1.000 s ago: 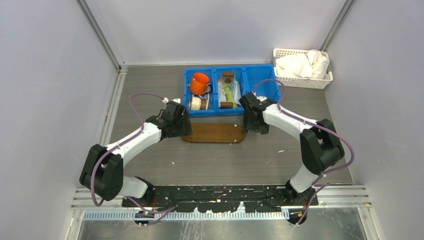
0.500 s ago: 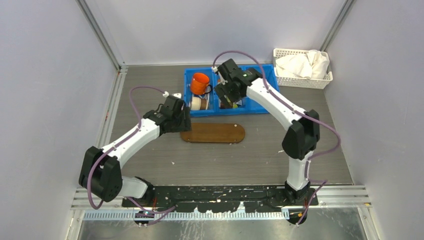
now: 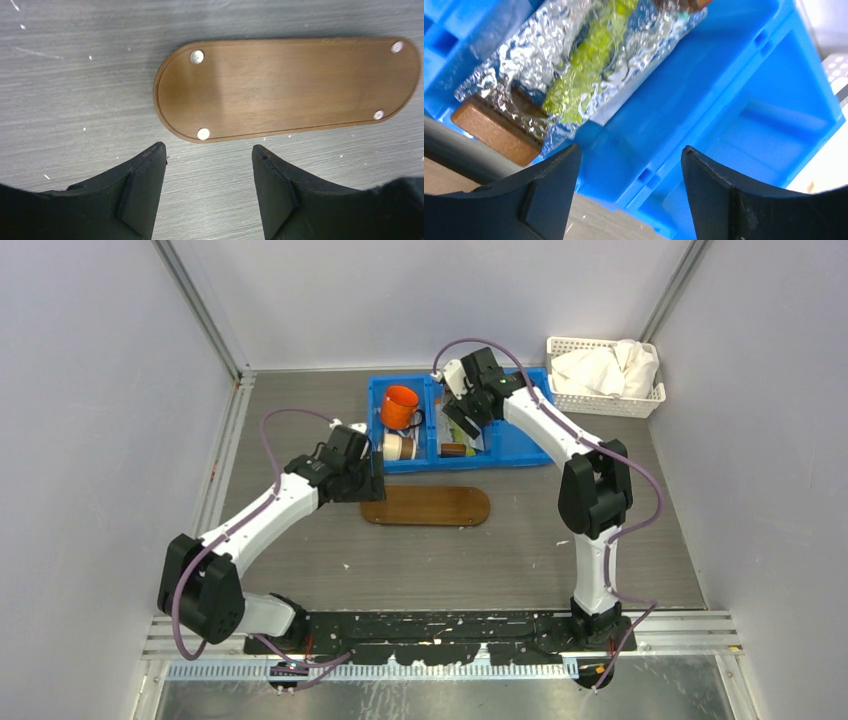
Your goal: Prepare toiletry sets of a toothbrush and toothpaste on the tray
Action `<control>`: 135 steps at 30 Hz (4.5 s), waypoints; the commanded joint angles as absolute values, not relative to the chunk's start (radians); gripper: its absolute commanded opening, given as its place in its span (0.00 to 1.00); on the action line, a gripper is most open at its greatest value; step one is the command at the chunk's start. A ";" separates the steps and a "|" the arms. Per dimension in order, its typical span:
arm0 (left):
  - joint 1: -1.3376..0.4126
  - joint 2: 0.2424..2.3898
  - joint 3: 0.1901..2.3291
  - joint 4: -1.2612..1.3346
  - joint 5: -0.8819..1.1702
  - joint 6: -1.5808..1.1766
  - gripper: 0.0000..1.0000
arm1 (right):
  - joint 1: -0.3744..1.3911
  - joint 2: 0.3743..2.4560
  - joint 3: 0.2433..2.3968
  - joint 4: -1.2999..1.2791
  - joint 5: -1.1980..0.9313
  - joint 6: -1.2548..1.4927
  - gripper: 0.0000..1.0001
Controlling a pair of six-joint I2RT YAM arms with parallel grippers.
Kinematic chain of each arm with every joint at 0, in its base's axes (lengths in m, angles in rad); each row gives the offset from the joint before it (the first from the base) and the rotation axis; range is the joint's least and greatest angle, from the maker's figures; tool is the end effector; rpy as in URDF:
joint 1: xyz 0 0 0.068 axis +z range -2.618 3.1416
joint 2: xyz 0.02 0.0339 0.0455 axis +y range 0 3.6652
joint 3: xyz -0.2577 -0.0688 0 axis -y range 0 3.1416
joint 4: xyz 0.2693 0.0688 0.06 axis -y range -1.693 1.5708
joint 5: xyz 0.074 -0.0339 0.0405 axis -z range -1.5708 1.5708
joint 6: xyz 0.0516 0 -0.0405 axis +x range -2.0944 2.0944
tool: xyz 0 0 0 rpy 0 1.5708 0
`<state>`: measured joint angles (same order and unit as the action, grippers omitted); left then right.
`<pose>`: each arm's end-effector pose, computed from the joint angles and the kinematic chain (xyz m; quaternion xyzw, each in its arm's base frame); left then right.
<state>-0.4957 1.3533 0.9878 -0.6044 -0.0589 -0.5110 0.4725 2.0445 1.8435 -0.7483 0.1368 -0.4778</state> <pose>0.2726 -0.1440 0.2214 -0.0160 0.9547 -0.1181 0.2727 0.4362 0.2150 0.2461 -0.4160 0.8542 -0.0659 0.3049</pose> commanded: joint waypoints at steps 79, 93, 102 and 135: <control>-0.495 1.482 1.007 -0.485 0.018 -0.502 0.65 | 0.426 2.230 2.096 -0.749 -0.206 -0.640 0.58; -0.495 1.508 1.002 -0.469 0.028 -0.513 0.65 | 0.450 2.237 2.028 -0.734 -0.225 -0.649 0.55; -0.495 1.486 0.980 -0.460 0.026 -0.517 0.65 | 0.472 2.238 1.990 -0.736 -0.202 -0.644 0.53; -0.476 1.497 0.945 -0.428 0.051 -0.511 0.65 | 0.450 2.328 2.020 -0.746 -0.184 -0.618 0.42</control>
